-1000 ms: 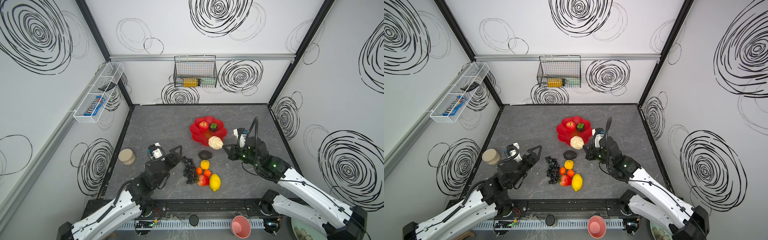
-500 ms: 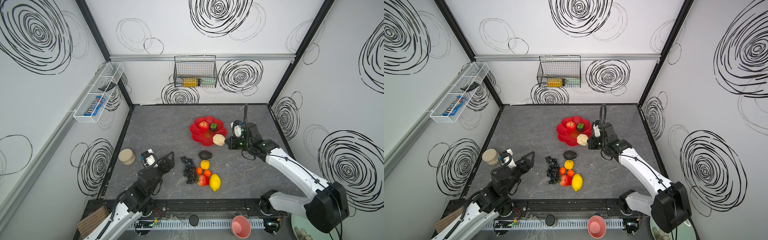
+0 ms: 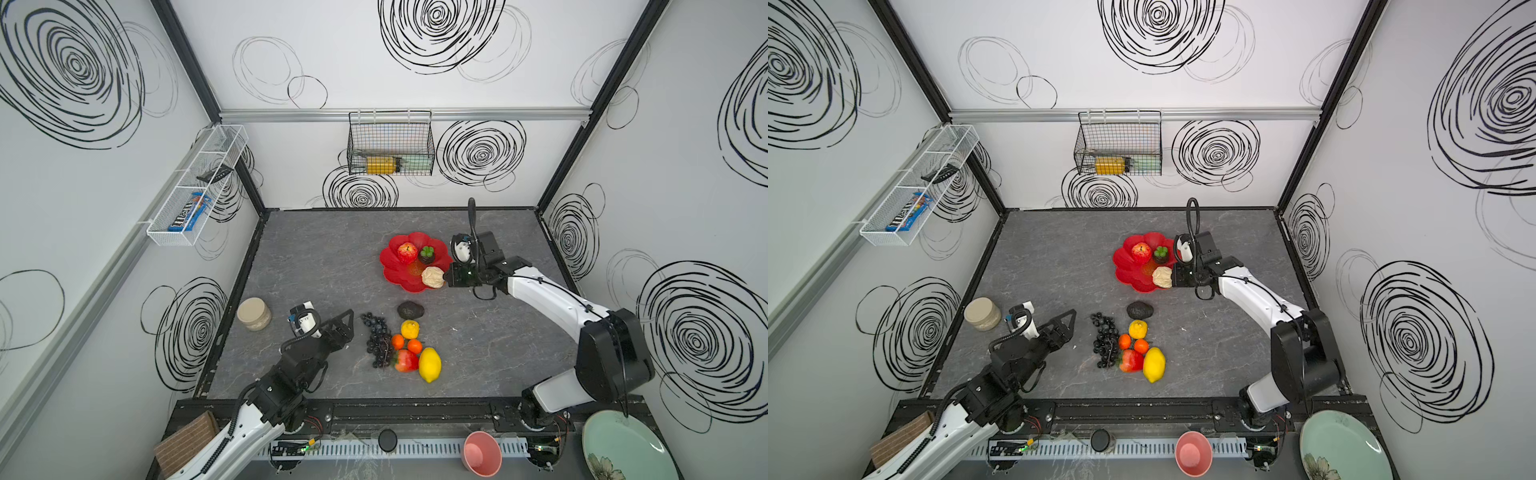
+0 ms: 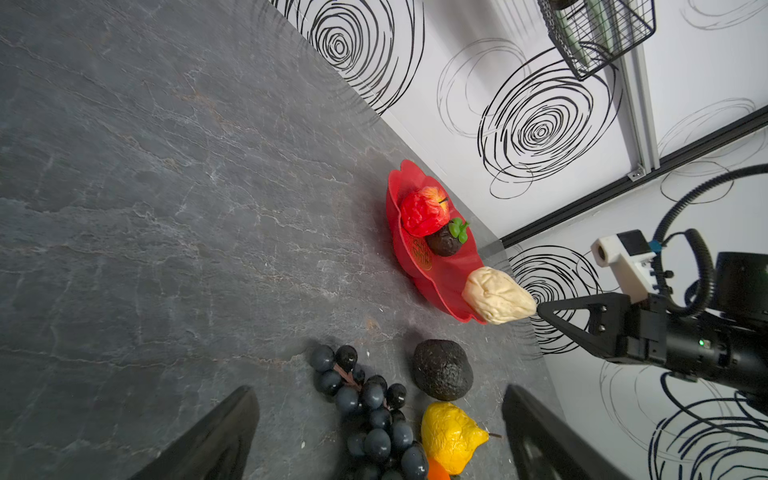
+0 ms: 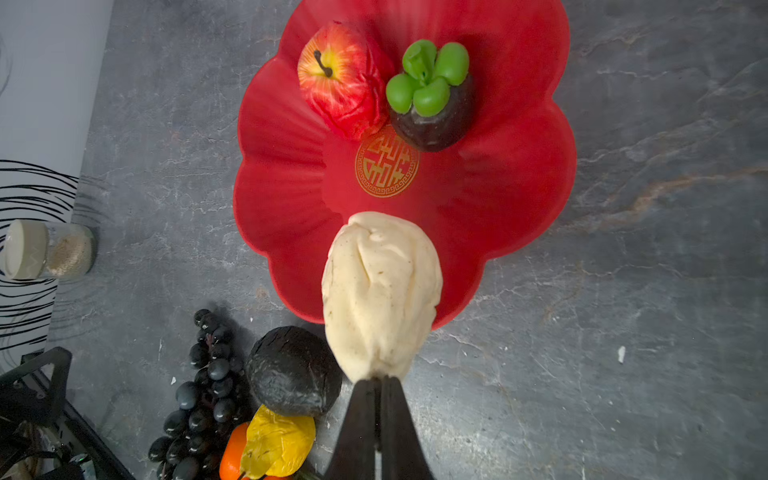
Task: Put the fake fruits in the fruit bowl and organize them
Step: 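Carry the pale pear over the bowl with right gripper while left arm withdraws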
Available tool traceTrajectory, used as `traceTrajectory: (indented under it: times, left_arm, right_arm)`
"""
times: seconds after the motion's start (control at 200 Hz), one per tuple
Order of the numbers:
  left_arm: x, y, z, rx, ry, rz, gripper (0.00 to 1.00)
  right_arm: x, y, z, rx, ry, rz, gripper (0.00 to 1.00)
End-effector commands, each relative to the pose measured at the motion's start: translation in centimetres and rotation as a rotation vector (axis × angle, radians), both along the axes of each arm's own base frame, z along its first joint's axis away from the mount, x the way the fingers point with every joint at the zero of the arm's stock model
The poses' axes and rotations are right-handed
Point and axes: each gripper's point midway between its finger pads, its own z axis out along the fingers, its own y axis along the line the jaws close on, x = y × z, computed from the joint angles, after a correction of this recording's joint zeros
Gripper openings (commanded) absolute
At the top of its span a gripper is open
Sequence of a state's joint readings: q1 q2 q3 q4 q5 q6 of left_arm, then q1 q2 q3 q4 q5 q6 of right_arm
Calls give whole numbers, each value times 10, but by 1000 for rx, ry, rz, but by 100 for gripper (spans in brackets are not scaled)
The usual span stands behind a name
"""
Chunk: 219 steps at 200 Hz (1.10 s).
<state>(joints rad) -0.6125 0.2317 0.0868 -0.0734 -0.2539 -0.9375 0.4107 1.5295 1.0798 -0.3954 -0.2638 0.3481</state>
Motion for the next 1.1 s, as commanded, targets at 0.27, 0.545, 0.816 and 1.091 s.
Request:
traceTrajectory:
  times: [0.27, 0.545, 0.816, 1.091]
  left_arm:
    - [3, -2, 0, -13, -41, -8, 96]
    - [3, -1, -3, -7, -38, -5, 96]
    - [3, -1, -7, -5, -33, -5, 96]
    - [3, -1, -10, -2, -27, -3, 96]
  right_arm:
    - [20, -4, -16, -93, 42, -8, 0]
    - [31, -8, -27, -139, 53, -31, 0]
    - [37, -7, -31, -152, 55, -41, 0]
    - [40, -4, -28, -149, 46, -36, 4]
